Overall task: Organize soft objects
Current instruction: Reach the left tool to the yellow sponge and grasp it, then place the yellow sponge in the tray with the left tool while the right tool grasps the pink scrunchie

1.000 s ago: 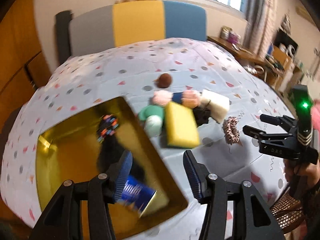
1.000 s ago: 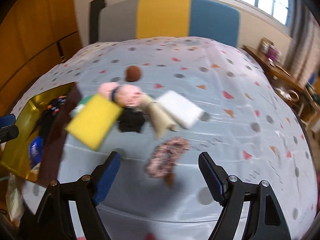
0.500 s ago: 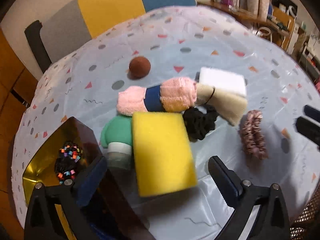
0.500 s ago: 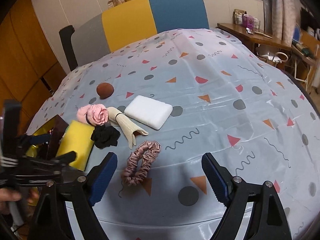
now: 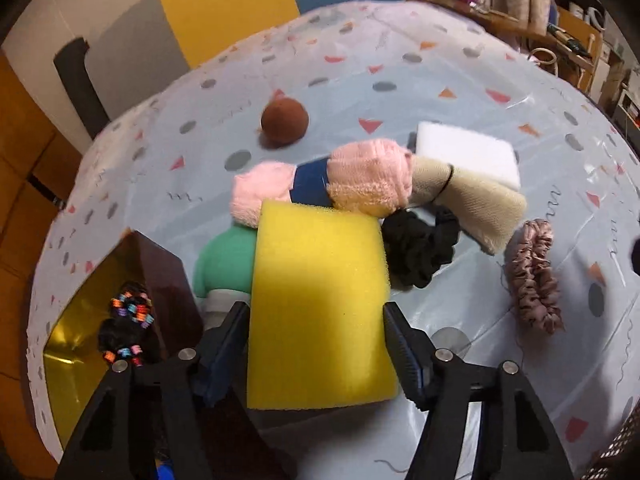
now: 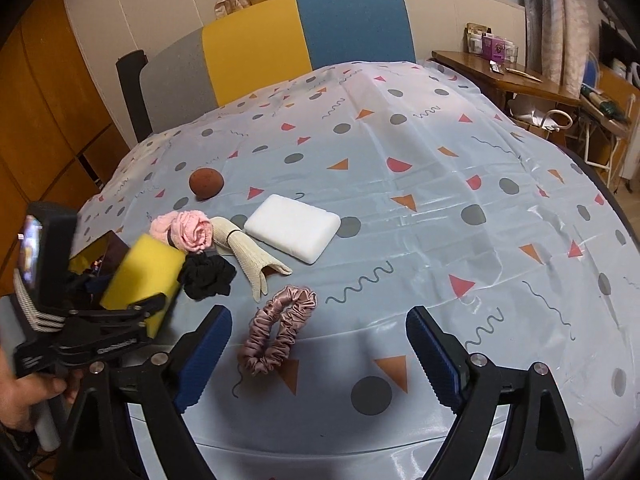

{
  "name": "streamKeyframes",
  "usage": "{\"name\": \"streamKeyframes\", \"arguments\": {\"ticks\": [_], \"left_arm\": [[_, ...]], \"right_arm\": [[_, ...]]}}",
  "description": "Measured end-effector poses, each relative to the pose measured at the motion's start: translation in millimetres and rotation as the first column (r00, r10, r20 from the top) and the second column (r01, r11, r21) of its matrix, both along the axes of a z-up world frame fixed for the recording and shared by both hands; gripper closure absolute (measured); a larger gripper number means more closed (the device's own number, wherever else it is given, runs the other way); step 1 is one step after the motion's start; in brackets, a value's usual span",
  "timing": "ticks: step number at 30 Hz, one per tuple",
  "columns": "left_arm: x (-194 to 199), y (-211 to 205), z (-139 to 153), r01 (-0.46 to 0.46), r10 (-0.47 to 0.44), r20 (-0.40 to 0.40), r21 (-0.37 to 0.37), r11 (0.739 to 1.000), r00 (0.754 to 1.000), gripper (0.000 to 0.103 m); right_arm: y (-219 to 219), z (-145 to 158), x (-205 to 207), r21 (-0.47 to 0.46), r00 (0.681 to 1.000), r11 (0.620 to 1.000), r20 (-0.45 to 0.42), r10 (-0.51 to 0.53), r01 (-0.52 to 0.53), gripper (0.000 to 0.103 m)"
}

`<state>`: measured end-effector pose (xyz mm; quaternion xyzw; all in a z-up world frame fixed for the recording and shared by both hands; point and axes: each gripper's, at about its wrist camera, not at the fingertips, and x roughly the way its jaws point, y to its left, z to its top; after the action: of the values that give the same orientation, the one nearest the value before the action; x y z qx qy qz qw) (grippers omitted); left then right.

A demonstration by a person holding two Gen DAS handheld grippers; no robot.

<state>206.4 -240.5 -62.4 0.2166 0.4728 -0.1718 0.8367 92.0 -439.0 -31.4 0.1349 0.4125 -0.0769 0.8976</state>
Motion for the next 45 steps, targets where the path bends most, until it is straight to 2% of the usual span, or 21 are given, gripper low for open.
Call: {"name": "streamKeyframes", "arguments": {"ticks": [5,11,16,18,23,29,30,31,32,33,34,37,42,44,45], "left_arm": [[-22,19,29,0.004,-0.001,0.024,-0.131,0.991,1.0,0.036],[-63,45,52,-0.01,0.02,0.038,-0.248,0.969,0.999,0.036],[-89,66,65,-0.009,0.032,0.071,-0.304,0.953,0.997,0.036],[-96,77,69,-0.018,0.044,0.07,-0.328,0.945,0.997,0.036],[-110,110,74,-0.067,0.095,0.056,-0.38,0.923,0.994,0.036],[-114,161,81,-0.158,0.199,0.057,-0.41,0.898,0.978,0.036],[-113,174,81,-0.183,0.226,0.057,-0.413,0.892,0.973,0.036],[-113,181,81,-0.198,0.243,0.059,-0.414,0.889,0.968,0.036],[-111,196,81,-0.23,0.279,0.06,-0.416,0.88,0.958,0.036],[-109,207,80,-0.253,0.302,0.055,-0.416,0.874,0.952,0.036],[-108,216,78,-0.273,0.321,0.051,-0.414,0.868,0.946,0.036],[-95,246,67,-0.353,0.393,0.024,-0.391,0.85,0.919,0.036],[-65,283,47,-0.47,0.479,-0.09,-0.411,0.781,0.873,0.036],[-50,292,40,-0.509,0.502,-0.139,-0.421,0.75,0.854,0.036],[-44,294,39,-0.515,0.506,-0.143,-0.421,0.746,0.85,0.036]], "right_arm": [[1,-6,2,-0.011,1.0,1.0,-0.029,0.002,-0.002,0.014],[2,-18,5,-0.015,0.997,1.0,-0.08,0.004,-0.005,0.014],[8,-29,9,0.01,0.994,1.0,-0.11,0.03,-0.03,0.016],[11,-34,11,0.018,0.992,0.999,-0.122,0.04,-0.038,0.02],[24,-48,24,0.04,0.988,0.998,-0.139,0.063,-0.058,0.02],[42,-61,46,-0.021,0.985,0.998,-0.164,0.049,-0.053,0.021],[43,-64,49,-0.026,0.984,0.998,-0.17,0.046,-0.051,0.025],[46,-67,52,-0.038,0.982,0.998,-0.183,0.045,-0.053,0.039],[49,-72,55,-0.087,0.978,0.995,-0.209,0.027,-0.046,0.053],[52,-72,55,-0.128,0.979,0.991,-0.201,0.022,-0.048,0.074],[56,-71,55,-0.131,0.98,0.989,-0.193,0.04,-0.066,0.079],[59,-73,56,-0.158,0.978,0.984,-0.203,0.048,-0.081,0.079],[53,-75,58,-0.129,0.975,0.988,-0.217,0.058,-0.087,0.079],[56,-75,59,-0.152,0.974,0.983,-0.218,0.067,-0.102,0.079],[58,-76,58,-0.169,0.974,0.98,-0.216,0.071,-0.109,0.079]]}}
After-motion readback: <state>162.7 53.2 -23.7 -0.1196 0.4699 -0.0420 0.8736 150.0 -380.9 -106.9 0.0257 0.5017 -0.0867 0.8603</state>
